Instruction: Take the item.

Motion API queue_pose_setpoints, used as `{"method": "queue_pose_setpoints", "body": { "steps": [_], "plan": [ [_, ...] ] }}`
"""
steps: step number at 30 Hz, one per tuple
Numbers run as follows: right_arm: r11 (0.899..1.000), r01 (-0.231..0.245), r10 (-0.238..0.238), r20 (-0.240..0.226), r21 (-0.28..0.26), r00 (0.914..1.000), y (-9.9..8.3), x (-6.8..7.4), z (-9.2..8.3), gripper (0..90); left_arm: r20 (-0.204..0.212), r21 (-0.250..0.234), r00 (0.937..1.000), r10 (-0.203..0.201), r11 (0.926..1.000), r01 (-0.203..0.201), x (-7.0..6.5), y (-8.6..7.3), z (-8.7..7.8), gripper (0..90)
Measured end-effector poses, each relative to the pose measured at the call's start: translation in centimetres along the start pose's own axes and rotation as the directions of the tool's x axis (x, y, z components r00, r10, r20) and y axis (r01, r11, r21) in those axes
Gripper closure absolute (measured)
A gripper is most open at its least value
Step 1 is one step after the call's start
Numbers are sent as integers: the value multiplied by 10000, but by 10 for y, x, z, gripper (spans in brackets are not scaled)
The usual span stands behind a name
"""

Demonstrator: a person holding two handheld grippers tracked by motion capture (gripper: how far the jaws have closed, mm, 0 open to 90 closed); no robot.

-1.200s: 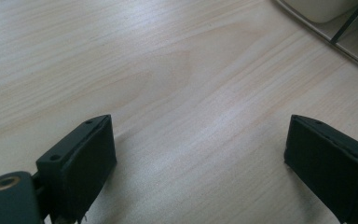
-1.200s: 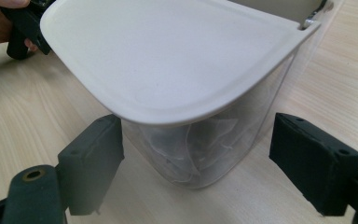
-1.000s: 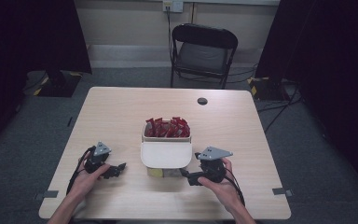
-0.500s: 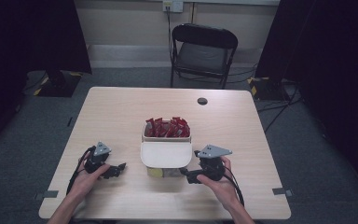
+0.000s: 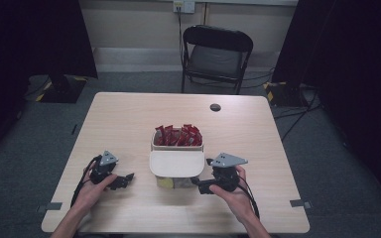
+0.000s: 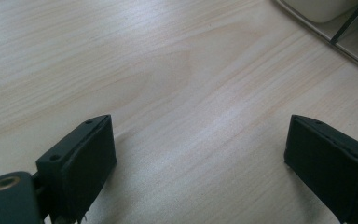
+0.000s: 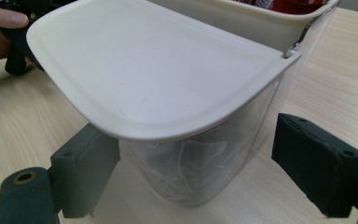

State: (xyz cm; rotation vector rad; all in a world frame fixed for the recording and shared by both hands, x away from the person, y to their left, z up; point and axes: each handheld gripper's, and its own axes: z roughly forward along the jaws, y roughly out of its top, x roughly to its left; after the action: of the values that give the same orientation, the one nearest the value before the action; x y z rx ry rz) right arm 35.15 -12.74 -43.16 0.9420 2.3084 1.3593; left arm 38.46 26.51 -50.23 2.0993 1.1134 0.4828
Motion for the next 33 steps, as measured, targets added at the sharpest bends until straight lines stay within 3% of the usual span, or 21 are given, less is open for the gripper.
{"method": "queue_pose_setpoints", "body": {
  "steps": [33],
  "plan": [
    [9997, 128, -130, -114, -204, 9999, 6, 2, -4, 173, -23, -6, 10000, -27, 10000, 27, 0, 0, 0, 81]
  ]
}}
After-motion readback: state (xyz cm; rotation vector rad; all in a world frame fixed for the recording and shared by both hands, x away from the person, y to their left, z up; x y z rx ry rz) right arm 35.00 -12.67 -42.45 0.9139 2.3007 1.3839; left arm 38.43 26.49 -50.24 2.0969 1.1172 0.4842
